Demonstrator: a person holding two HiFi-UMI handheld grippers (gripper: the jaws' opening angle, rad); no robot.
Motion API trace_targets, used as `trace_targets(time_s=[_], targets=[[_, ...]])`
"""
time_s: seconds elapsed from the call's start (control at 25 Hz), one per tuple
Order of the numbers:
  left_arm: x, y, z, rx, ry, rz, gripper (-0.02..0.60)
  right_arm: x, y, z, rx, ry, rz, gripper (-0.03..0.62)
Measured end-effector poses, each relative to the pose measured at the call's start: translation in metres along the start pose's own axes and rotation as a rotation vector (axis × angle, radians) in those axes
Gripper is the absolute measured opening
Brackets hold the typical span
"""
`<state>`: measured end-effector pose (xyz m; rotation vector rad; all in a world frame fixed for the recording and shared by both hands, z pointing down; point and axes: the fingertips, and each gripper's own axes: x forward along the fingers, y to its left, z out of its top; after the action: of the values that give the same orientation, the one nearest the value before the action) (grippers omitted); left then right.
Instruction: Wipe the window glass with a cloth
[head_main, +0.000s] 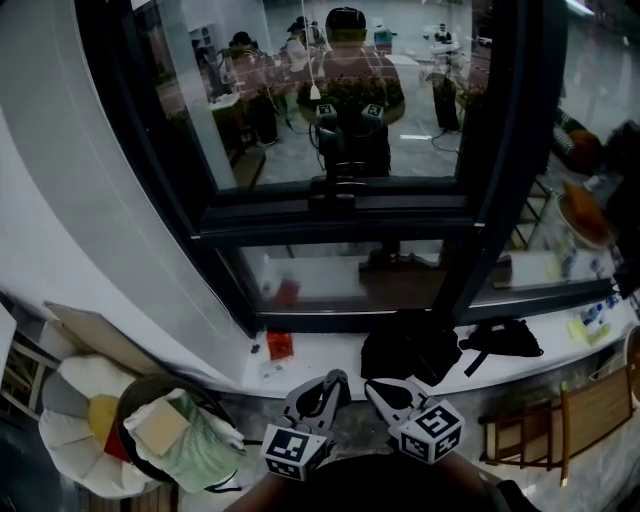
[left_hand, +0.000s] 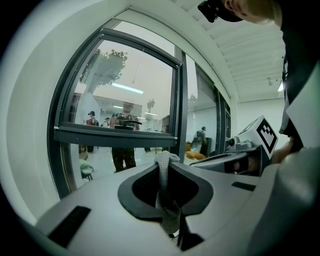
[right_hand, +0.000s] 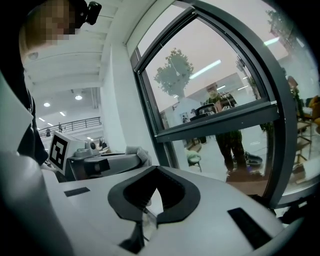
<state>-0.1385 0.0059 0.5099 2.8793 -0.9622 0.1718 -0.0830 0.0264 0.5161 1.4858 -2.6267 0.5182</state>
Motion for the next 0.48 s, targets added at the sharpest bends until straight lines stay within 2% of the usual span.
trace_targets(time_s=[0.48], targets=[[-0.0046, -0.0071, 0.006, 0.0, -0.017, -0.008, 0.034, -0.005, 0.0047, 0.0011, -0.008, -0.002, -0.002, 0.026]])
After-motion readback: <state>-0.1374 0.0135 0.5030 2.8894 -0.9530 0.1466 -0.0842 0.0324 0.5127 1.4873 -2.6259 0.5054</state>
